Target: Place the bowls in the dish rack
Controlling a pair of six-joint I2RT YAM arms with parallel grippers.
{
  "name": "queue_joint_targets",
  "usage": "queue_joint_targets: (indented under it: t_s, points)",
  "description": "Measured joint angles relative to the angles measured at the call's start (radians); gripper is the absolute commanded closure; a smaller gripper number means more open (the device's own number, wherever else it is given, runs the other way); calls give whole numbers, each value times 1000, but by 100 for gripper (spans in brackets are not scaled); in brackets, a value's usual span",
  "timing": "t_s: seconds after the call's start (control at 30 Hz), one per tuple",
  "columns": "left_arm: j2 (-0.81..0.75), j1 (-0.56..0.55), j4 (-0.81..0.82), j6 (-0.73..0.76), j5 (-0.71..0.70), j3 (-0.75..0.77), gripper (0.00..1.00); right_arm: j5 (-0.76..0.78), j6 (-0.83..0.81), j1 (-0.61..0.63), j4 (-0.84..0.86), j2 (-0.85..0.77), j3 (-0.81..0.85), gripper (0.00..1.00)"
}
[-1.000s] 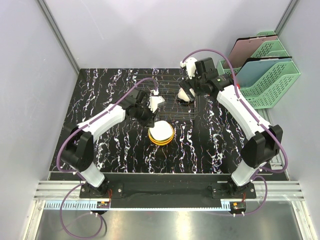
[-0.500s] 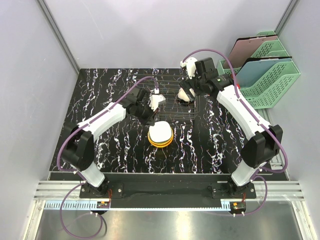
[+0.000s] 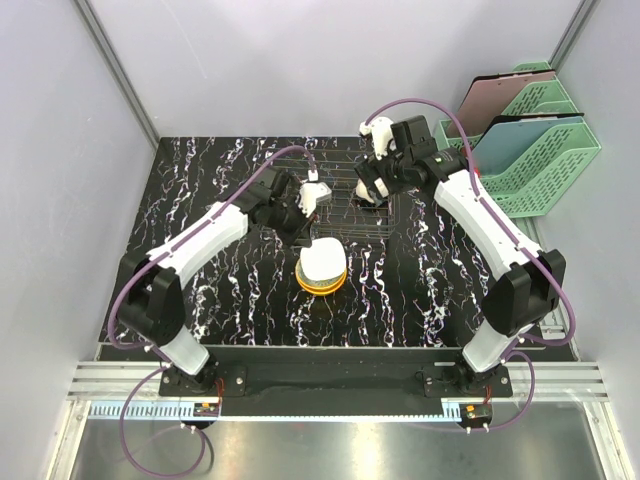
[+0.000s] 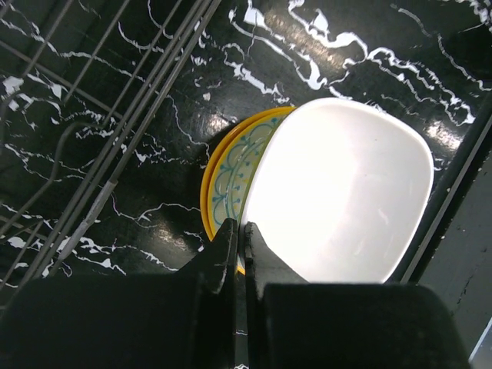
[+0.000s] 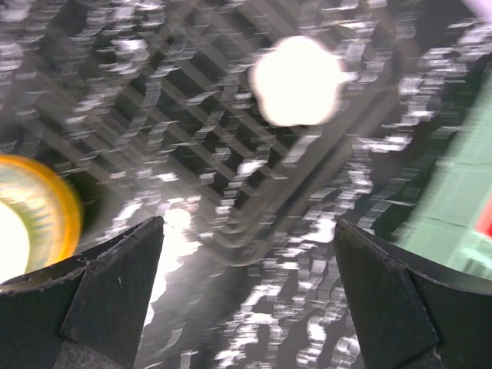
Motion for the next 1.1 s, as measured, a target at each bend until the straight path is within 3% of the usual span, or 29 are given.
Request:
queue_joint_targets:
  t_s: [0.7,1.1]
  points:
    - [-104,51,55,-9,13,106,100,-859,177,-37,-168,149,40,0]
    - [-105,51,82,-23,13,106,100,-1138,191,-71,-180,251,46,0]
